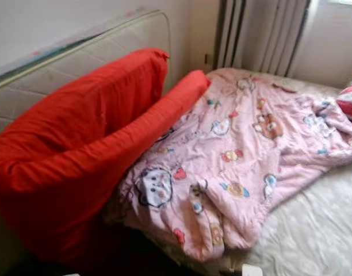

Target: Clean up the room

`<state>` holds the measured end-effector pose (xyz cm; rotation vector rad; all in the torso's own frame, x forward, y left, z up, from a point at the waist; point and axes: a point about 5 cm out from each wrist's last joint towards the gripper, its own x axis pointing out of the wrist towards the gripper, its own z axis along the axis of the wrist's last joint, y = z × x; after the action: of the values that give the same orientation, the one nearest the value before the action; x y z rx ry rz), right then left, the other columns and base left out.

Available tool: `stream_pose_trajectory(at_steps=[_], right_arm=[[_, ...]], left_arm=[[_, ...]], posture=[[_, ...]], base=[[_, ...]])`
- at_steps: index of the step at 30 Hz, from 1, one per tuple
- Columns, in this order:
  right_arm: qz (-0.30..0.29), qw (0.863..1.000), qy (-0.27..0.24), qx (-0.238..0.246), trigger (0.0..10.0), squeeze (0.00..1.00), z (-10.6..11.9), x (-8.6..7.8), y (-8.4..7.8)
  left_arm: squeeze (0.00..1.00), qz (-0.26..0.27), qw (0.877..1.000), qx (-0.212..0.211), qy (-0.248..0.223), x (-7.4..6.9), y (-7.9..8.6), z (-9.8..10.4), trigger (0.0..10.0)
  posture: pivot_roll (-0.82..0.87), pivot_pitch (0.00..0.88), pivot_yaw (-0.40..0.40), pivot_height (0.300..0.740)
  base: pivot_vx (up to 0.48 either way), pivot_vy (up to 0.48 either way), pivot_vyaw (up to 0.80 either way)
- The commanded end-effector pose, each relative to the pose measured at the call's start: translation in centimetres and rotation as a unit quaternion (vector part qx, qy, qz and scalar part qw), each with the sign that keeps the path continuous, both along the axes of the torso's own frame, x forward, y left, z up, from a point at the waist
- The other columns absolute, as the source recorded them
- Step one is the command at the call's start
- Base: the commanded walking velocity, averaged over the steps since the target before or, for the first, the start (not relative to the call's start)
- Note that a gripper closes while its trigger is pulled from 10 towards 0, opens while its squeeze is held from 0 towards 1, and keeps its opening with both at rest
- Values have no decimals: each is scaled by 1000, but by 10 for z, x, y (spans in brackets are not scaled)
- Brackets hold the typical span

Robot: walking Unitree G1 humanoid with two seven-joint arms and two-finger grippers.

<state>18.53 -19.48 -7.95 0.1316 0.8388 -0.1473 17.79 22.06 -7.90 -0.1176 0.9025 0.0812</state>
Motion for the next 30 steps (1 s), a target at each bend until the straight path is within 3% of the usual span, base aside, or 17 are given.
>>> stream_pose_trajectory(at_steps=[1, 13, 23, 26, 30], right_arm=[[-8, 1000, 8, 4, 10000, 0, -3, -6, 0], [-10, 1000, 0, 4, 10000, 0, -1, -3, -1], [15, 994, -108, -5, 10000, 0, 24, 35, 1], [15, 986, -164, -4, 10000, 0, 45, 63, 5], [17, 976, -219, -5, 10000, 0, 61, 80, 10]], left_arm=[[0, 2, 1000, 0, 17, -8, 1, -4, 10000], [0, 3, 1000, 2, 15, -8, 1, -4, 10000], [0, 7, 1000, 1, 14, -9, 2, -4, 10000], [0, 8, 1000, 2, 13, -9, 2, -4, 10000], [0, 8, 1000, 3, 11, -9, 3, -4, 10000]], posture=[[-58, 151, 30, 740], [-58, 159, 31, 740], [-61, 181, 29, 740], [-66, 186, 29, 740], [-65, 187, 28, 740]], base=[[315, 0, 0], [79, 0, 0], [0, 0, 0], [0, 0, 0], [0, 0, 0]])
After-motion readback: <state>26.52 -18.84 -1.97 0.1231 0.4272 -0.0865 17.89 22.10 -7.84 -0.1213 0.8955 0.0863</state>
